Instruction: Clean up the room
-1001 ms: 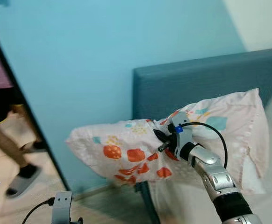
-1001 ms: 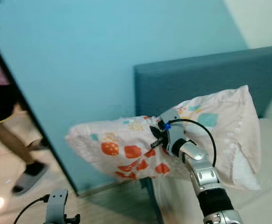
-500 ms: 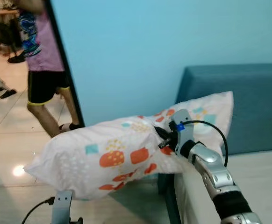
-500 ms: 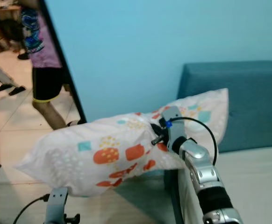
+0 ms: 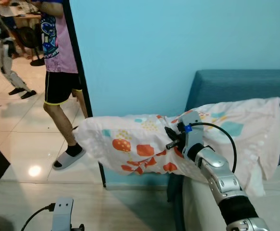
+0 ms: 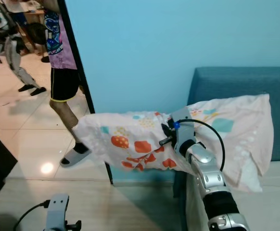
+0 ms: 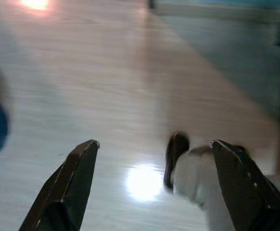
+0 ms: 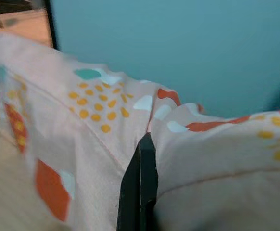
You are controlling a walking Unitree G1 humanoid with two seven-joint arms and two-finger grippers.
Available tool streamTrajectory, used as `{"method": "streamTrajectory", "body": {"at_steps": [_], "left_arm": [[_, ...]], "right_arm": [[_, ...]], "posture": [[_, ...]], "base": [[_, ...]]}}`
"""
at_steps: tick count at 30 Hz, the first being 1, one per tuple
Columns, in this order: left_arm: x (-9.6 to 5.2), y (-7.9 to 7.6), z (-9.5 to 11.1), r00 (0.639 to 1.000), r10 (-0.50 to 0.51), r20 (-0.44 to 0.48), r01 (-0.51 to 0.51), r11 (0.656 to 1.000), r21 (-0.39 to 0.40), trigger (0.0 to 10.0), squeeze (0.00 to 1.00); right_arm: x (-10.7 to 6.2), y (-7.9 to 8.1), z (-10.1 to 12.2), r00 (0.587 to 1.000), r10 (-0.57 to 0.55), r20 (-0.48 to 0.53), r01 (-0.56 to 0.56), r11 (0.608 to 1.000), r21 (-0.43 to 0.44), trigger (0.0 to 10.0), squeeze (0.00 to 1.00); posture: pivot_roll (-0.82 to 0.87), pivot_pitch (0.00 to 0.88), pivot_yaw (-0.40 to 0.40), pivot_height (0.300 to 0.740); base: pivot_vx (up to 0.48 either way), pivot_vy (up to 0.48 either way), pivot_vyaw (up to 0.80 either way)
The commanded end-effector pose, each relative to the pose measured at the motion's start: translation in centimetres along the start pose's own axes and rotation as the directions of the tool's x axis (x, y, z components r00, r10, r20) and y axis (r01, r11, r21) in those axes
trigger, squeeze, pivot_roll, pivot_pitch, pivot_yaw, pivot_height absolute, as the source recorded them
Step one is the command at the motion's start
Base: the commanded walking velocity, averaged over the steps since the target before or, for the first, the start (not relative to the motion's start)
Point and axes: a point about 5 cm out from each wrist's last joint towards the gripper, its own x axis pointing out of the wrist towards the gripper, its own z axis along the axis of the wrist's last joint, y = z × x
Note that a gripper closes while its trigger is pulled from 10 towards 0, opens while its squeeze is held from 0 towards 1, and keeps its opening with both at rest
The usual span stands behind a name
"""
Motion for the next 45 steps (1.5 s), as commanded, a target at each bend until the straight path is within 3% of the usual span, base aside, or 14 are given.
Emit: {"method": "streamTrajectory", "body": {"at_steps": [1,8,45], "left_arm": [[0.05,0.13,0.3,1.0,0.011,0.008,-0.011,1.0,0.015,10.0,0.0],[0.07,0.06,0.45,1.0,-0.003,0.011,0.002,0.999,0.042,10.0,0.0],[0.06,-0.25,0.28,1.0,-0.013,0.007,0.012,0.998,0.064,10.0,0.0]], "right_arm": [[0.27,-0.07,1.48,0.997,-0.002,0.076,0.004,1.0,-0.024,10.0,0.0],[0.25,0.0,1.41,0.997,0.0,0.075,0.001,1.0,-0.024,10.0,0.0],[-0.15,0.03,1.28,0.997,0.03,0.076,-0.028,0.999,-0.024,10.0,0.0]], "posture": [[0.02,0.0,-0.018,0.74],[0.01,0.0,-0.017,0.74],[0.01,0.0,-0.014,0.74]], "base": [[0.0,0.0,0.0],[0.0,0.0,0.0],[0.272,0.0,0.0]]}}
